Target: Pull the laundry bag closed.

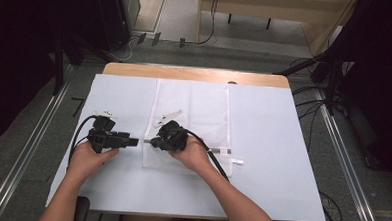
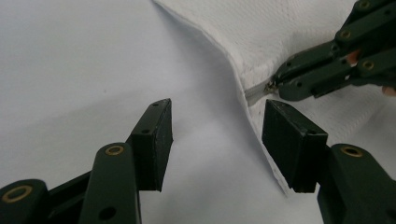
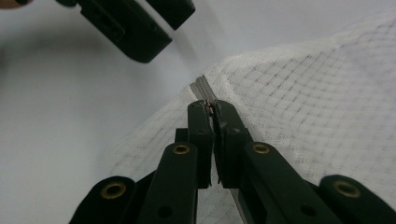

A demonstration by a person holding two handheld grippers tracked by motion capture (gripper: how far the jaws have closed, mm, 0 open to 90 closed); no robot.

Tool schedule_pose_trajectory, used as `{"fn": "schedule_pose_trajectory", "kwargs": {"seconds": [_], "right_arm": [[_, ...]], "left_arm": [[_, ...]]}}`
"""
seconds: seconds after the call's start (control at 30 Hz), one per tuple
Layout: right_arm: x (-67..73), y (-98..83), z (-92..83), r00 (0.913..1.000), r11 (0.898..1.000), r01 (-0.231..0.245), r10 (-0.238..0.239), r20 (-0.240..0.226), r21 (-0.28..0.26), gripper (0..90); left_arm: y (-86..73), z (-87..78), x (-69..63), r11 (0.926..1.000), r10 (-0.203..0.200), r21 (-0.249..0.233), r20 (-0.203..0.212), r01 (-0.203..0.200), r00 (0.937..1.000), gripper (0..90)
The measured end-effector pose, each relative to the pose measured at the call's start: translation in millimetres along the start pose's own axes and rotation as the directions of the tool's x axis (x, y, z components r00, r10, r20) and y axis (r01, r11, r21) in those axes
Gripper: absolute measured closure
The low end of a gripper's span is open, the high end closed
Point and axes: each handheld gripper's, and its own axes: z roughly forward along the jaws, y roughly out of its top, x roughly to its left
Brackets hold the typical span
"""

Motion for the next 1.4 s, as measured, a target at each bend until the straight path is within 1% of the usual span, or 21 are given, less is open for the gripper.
{"fn": "schedule_pose_trajectory", "kwargs": {"seconds": [0.07, 0.13, 0.27, 0.33, 0.4, 0.5, 0.53, 0.63, 0.7, 0.73, 0.77, 0.8, 0.87, 0.9, 0.97, 1.07, 1.27, 1.3, 1.33, 1.37, 1.4], "right_arm": [[-1.4, 1.6, -3.0, 1.0000, 1.000, -0.007, 0.007, -0.003, -0.004, 87.4], [-1.7, 2.6, -5.0, 1.0000, 1.000, 0.000, 0.000, -0.006, -0.003, 87.4], [-0.9, 4.1, -8.3, 0.9999, 1.000, 0.008, -0.008, -0.007, -0.005, 87.4], [-1.1, 4.5, -10.5, 0.9999, 1.000, 0.006, -0.006, -0.013, -0.007, 87.4], [-1.3, 4.6, -11.2, 0.9999, 1.000, 0.009, -0.009, -0.011, -0.007, 87.4], [-1.9, 5.7, -13.9, 0.9996, 1.000, 0.017, -0.017, -0.024, -0.010, 87.4], [-1.9, 5.7, -13.9, 0.9996, 1.000, 0.017, -0.017, -0.024, -0.010, 87.4], [-1.7, 6.8, -16.8, 0.9995, 1.000, 0.019, -0.020, -0.025, -0.011, 87.4], [-2.4, 7.8, -18.8, 0.9993, 1.000, 0.022, -0.023, -0.030, -0.012, 87.5], [-2.2, 8.9, -20.5, 0.9990, 1.000, 0.023, -0.023, -0.037, -0.014, 87.4], [-2.2, 8.9, -20.5, 0.9990, 1.000, 0.023, -0.023, -0.037, -0.014, 87.4], [-1.2, 9.9, -22.3, 0.9989, 1.000, 0.029, -0.030, -0.037, -0.011, 87.4], [-1.4, 10.1, -22.8, 0.9985, 0.999, 0.040, -0.040, -0.037, -0.011, 87.5], [-1.1, 10.6, -24.1, 0.9987, 0.999, 0.037, -0.037, -0.035, -0.009, 87.4], [-1.4, 10.6, -24.5, 0.9986, 0.999, 0.037, -0.038, -0.037, -0.010, 87.5], [-1.6, 10.9, -25.5, 0.9983, 0.999, 0.039, -0.039, -0.042, -0.010, 87.4], [-0.3, 11.7, -25.8, 0.9982, 0.999, 0.039, -0.040, -0.044, -0.006, 87.4], [-0.3, 11.8, -25.7, 0.9982, 0.999, 0.040, -0.040, -0.045, -0.006, 87.4], [-0.3, 12.1, -25.6, 0.9983, 0.999, 0.035, -0.035, -0.047, -0.005, 87.4], [-0.3, 12.1, -25.6, 0.9983, 0.999, 0.035, -0.035, -0.047, -0.005, 87.4], [-0.5, 12.1, -25.3, 0.9981, 0.999, 0.040, -0.040, -0.047, -0.007, 87.5]], "left_arm": [[0.7, 0.1, -1.5, 1.0000, 0.001, -0.004, 0.018, -0.001, 0.9998, 43.4], [1.3, 0.5, -3.9, 0.9999, 0.012, -0.013, 0.031, -0.012, 0.9995, 43.4], [1.8, 5.3, -8.3, 0.9994, 0.034, 0.004, 0.043, -0.035, 0.9985, 43.3], [2.2, 8.1, -9.2, 0.9994, 0.032, 0.013, 0.066, -0.033, 0.9973, 41.8], [2.9, 12.4, -10.0, 0.9996, 0.028, 0.007, 0.098, -0.029, 0.9948, 41.1], [4.0, 17.7, -12.2, 0.9996, 0.027, 0.003, 0.119, -0.028, 0.9925, 41.1], [4.2, 19.5, -13.0, 0.9995, 0.029, 0.007, 0.120, -0.030, 0.9924, 41.1], [4.3, 22.9, -14.7, 0.9978, 0.058, 0.026, 0.106, -0.061, 0.9927, 43.6], [4.6, 25.3, -15.4, 0.9979, 0.056, 0.027, 0.110, -0.060, 0.9924, 44.7], [4.9, 26.3, -15.9, 0.9981, 0.054, 0.022, 0.122, -0.057, 0.9911, 45.9], [5.3, 26.8, -16.3, 0.9980, 0.058, 0.016, 0.122, -0.061, 0.9909, 45.9], [5.8, 26.9, -16.3, 0.9976, 0.067, 0.012, 0.121, -0.069, 0.9904, 48.0], [6.6, 27.0, -16.1, 0.9976, 0.067, 0.005, 0.129, -0.068, 0.9893, 49.2], [6.8, 27.2, -16.2, 0.9978, 0.066, 0.004, 0.131, -0.067, 0.9892, 52.9], [7.1, 27.9, -16.2, 0.9979, 0.063, 0.009, 0.133, -0.065, 0.9891, 54.0], [7.4, 29.2, -15.7, 0.9983, 0.051, 0.022, 0.153, -0.055, 0.9869, 56.6], [8.3, 28.4, -18.4, 0.9969, 0.073, 0.019, 0.151, -0.077, 0.9858, 60.8], [8.7, 28.1, -19.1, 0.9967, 0.075, 0.019, 0.152, -0.079, 0.9855, 63.1], [9.1, 27.6, -19.5, 0.9966, 0.076, 0.020, 0.163, -0.080, 0.9838, 71.0], [9.2, 27.2, -20.5, 0.9968, 0.075, 0.015, 0.167, -0.079, 0.9831, 71.0], [9.2, 26.8, -21.4, 0.9964, 0.080, 0.015, 0.156, -0.083, 0.9845, 74.1]]}}
